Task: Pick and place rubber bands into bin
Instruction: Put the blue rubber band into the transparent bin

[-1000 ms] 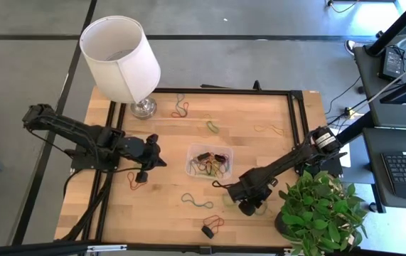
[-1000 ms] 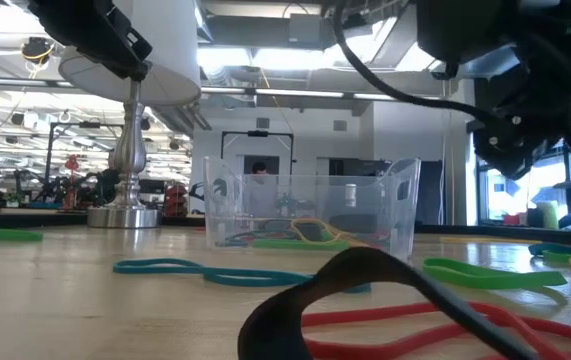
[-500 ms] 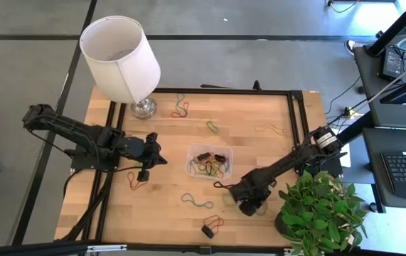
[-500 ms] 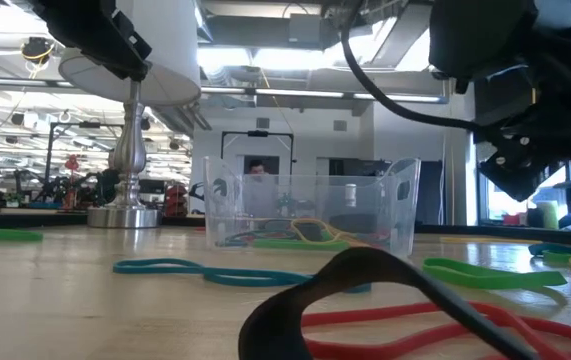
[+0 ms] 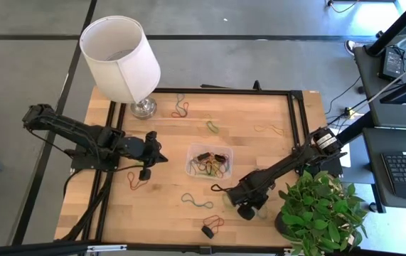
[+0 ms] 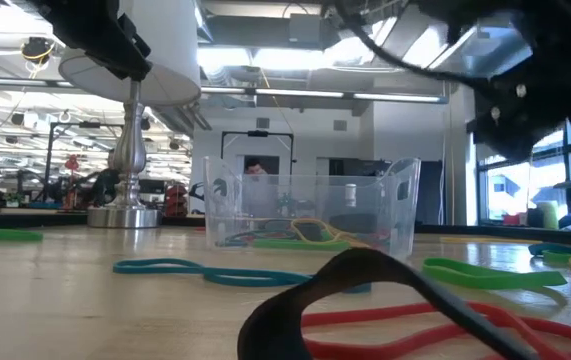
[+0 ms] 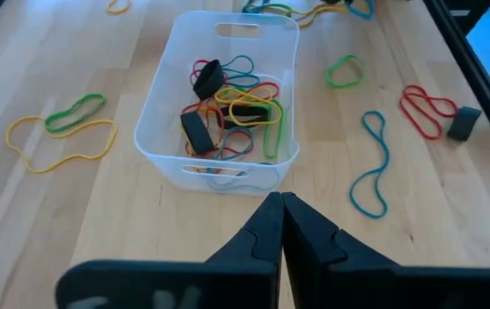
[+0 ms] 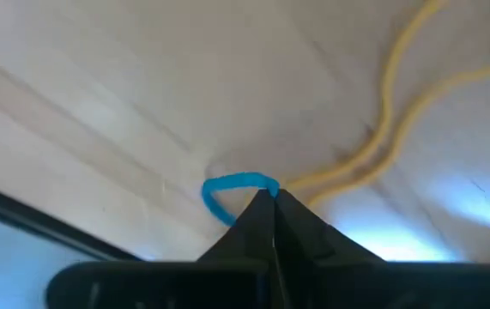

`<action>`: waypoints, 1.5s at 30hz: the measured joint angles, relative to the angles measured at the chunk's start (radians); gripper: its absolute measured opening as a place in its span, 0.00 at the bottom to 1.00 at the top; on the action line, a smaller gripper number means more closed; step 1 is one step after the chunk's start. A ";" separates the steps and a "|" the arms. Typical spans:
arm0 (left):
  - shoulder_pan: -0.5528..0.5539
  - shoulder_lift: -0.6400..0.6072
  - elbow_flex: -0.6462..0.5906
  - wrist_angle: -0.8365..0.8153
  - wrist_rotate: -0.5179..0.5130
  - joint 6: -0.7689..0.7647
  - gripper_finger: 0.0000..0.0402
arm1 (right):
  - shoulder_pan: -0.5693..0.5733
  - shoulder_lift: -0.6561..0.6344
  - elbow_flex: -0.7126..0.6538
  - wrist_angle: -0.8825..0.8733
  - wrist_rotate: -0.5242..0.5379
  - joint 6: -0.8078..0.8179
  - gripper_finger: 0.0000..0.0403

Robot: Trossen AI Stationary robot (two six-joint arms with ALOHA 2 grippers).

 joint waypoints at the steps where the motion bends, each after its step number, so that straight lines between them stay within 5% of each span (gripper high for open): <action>1: 0.000 0.000 0.000 0.000 0.000 0.000 0.01 | 0.000 0.000 0.025 -0.033 0.008 -0.007 0.01; 9: 0.000 0.000 0.000 -0.001 0.102 0.020 0.00 | -0.028 -0.002 0.259 -0.260 0.164 -0.046 0.01; 22: 0.004 0.000 0.000 -0.006 0.087 0.088 0.00 | -0.210 0.010 0.602 -0.245 0.576 -0.151 0.00; 39: 0.003 0.000 0.000 -0.050 0.090 0.097 0.00 | -0.370 0.277 0.701 -0.258 0.521 -0.286 0.00; 45: 0.003 0.000 0.000 -0.051 0.090 0.096 0.01 | -0.356 0.278 0.701 -0.288 0.521 -0.289 0.09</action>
